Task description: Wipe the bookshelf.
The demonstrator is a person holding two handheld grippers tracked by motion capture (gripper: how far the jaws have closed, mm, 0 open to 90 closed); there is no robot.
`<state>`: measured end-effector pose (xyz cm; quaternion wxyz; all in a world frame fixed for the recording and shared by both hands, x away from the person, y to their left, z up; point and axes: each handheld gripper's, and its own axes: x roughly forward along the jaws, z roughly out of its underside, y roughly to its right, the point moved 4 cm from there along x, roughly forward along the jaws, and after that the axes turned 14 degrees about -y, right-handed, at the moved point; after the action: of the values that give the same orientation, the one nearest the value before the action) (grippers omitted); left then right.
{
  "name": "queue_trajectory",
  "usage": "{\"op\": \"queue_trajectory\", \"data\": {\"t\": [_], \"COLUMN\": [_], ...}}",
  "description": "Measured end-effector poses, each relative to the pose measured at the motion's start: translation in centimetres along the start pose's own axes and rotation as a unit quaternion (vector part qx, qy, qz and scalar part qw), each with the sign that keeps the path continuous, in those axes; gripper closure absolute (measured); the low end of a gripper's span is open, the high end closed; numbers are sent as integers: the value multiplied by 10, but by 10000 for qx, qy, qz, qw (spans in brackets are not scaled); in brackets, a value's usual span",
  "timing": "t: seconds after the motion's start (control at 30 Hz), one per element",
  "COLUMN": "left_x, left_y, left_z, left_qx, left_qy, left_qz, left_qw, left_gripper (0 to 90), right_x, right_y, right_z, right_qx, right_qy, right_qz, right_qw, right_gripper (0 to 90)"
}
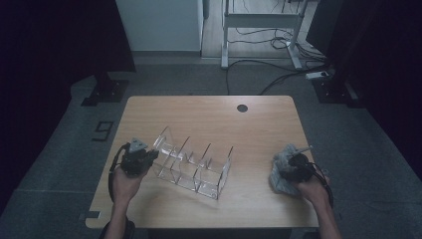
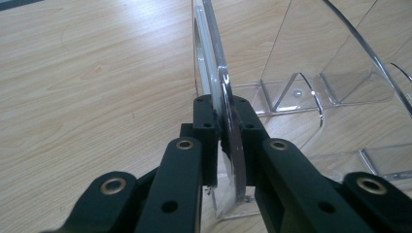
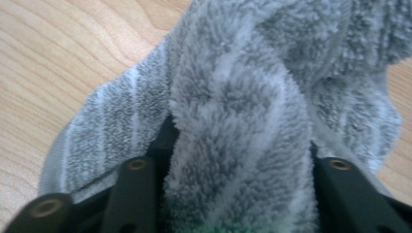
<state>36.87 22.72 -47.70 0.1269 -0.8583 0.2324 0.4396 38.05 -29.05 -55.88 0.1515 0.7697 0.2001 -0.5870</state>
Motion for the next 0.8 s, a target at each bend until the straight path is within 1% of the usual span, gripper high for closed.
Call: {"op": "queue_trajectory", "data": {"t": [0.03, 0.1, 0.2, 0.23, 0.27, 0.3, 0.33, 0.37, 0.4, 0.43, 0.47, 0.5, 0.53, 0.57, 0.63, 0.67, 0.7, 0.73, 0.77, 0.8], "left_x": [0, 0, 0, 0, 0, 1, 1, 1, 1, 1, 1, 1, 1, 1, 1, 1, 1, 1, 2, 2], "left_y": [0, -2, -3, -4, -4, -4, -4, -5, -5, -6, -6, -6, -6, -6, -6, -6, -7, -7, -7, -7], "left_z": [0, 0, 0, 0, 0, 0, 0, 0, 0, 0, 0, 0, 0, 0, 0, 0, 0, 0, 0, 0], "left_qx": [4, 30, 28, 30, 30, 41, 41, 35, 33, 28, 30, 30, 31, 62, 81, 89, 88, 88, 132, 132], "left_qy": [9, 13, 28, 21, 21, 21, 21, 26, 38, 46, 47, 47, 55, 50, 44, 41, 50, 50, 47, 47], "left_qz": [-2, 67, 104, 140, 140, 144, 144, 151, 160, 166, 175, 175, 177, 166, 166, 173, 182, 182, 176, 176], "left_qw": [10000, 10000, 9999, 9999, 9999, 9999, 9999, 9999, 9999, 9998, 9998, 9998, 9998, 9998, 9998, 9998, 9998, 9998, 9997, 9997], "left_gripper": [834, 832, 830, 828, 828, 828, 828, 828, 828, 829, 830, 829, 829, 830, 830, 830, 830, 830, 832, 833], "right_x": [-1, -2, -4, -10, -10, -19, -19, -28, -28, -32, -38, -41, -41, -44, -47, -47, -51, -51, -55, -55], "right_y": [1, 2, 2, 1, 1, -1, -1, -3, -3, -5, -10, -13, -13, -19, -28, -28, -37, -37, -45, -45], "right_z": [1, 2, 3, 3, 3, 2, 2, 0, 0, 0, -2, -4, -4, -8, -12, -12, -16, -16, -20, -20], "right_qx": [82, 119, 121, 118, 118, 126, 126, 122, 122, 98, 29, -18, -18, -110, -226, -226, -351, -351, -486, -486], "right_qy": [0, 35, 80, 207, 207, 438, 438, 620, 620, 713, 846, 910, 910, 1018, 1091, 1091, 1161, 1161, 1230, 1230], "right_qz": [-32, -70, -91, -116, -116, -146, -146, -203, -203, -253, -353, -401, -401, -509, -532, -532, -560, -560, -623, -623], "right_qw": [10000, 9999, 9999, 9996, 9996, 9989, 9989, 9978, 9978, 9971, 9958, 9950, 9950, 9934, 9924, 9924, 9910, 9910, 9893, 9893], "right_gripper": [602, 610, 611, 611, 611, 611, 611, 611, 611, 611, 611, 611, 611, 610, 611, 611, 611, 611, 611, 611]}}
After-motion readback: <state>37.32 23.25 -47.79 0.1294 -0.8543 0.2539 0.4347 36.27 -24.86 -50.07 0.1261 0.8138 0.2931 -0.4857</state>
